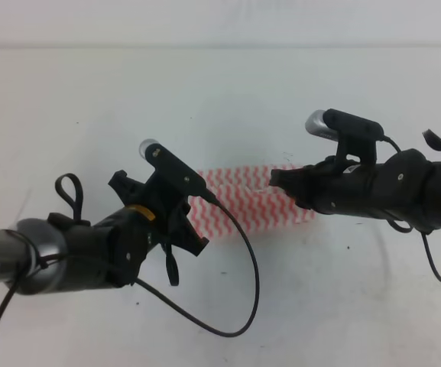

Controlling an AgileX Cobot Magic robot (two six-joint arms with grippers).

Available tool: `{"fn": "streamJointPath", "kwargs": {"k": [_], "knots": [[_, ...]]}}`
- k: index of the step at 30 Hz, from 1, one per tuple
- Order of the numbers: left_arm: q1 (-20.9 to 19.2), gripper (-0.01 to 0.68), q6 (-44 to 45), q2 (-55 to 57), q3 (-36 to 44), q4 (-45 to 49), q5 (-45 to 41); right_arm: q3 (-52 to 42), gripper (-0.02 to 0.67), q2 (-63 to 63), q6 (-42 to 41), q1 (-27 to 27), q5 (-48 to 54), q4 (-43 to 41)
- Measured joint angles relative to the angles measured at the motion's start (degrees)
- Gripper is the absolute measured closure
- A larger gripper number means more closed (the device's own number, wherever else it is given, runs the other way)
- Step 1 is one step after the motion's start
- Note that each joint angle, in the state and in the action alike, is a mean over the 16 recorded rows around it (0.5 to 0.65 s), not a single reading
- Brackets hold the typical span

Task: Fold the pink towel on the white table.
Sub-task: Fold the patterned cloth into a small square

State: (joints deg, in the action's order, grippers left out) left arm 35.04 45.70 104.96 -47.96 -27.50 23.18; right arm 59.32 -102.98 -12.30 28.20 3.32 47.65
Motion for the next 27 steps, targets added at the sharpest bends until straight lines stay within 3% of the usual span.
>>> {"fn": "streamJointPath", "kwargs": {"k": [27], "knots": [[-1.33, 0.676, 0.03, 3.23, -3.39, 0.53, 2.14, 2.76, 0.666, -2.71, -0.03, -1.05, 0.42, -0.76]]}}
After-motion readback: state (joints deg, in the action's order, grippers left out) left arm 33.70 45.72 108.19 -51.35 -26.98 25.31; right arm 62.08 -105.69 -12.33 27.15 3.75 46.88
